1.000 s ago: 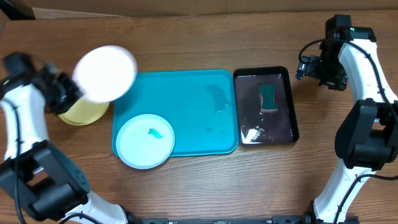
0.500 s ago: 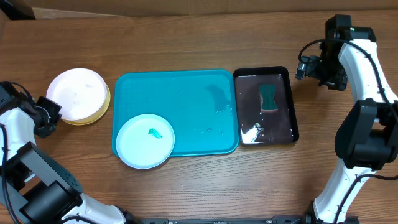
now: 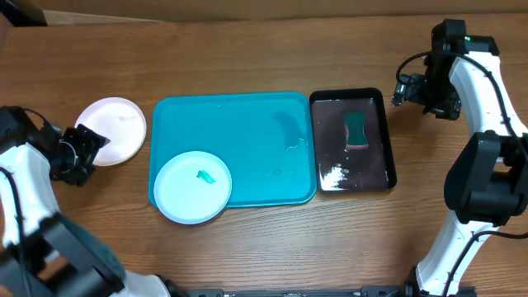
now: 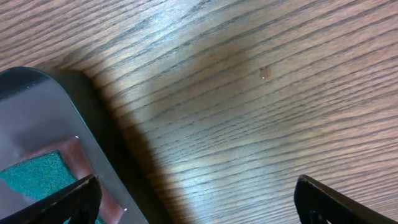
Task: Clean dirty plates on tray and stack at the side
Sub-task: 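Move the left gripper to the light blue plate rim, then grasp the light blue plate rim and slide it to the tray center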
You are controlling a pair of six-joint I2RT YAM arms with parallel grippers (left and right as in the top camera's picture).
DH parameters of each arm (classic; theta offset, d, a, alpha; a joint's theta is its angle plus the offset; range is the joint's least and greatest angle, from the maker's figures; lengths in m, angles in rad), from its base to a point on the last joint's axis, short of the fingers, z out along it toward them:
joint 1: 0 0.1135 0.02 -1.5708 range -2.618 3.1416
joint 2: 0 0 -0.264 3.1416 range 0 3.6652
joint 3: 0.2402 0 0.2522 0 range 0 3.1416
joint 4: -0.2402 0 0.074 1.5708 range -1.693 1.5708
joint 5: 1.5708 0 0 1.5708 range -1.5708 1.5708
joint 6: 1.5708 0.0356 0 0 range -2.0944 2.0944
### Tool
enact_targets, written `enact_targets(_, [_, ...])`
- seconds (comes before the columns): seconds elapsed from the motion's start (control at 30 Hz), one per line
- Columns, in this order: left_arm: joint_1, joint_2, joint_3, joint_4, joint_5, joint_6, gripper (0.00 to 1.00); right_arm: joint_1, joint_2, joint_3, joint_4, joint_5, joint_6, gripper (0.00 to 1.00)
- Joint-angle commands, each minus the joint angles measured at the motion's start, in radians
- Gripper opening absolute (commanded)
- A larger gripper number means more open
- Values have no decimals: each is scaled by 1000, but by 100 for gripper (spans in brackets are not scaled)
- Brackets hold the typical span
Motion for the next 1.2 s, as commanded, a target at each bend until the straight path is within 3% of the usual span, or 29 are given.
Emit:
enact_targets(0.0, [-62,-160,6,-108,-27,39,75,3,-24,18,3,2,3,100])
enact_targets(0.13, [-188,-277,-1,-255,-123,55,73,3,-24,18,3,2,3,100])
enact_targets(0.33, [-367,-320,-72,-333,-294,-4,69,3,-24,18,3,2,3,100])
enact_targets(0.5, [-426,-316,-217,-249,-340,-52,64,3,-24,18,3,2,3,100])
enact_targets(0.63, [-418,-316,-323,-153,-344,-78,47,3,-24,18,3,2,3,100])
enact_targets(0.83, [-418,-316,-468,-7,-346,-81,40,3,-24,18,3,2,3,100])
enact_targets(0.97, [-418,-316,-536,66,-345,-97,27,3,-24,18,3,2,3,100])
enact_targets(1.17, [-418,-316,-555,87,-346,-97,29,3,-24,18,3,2,3,100])
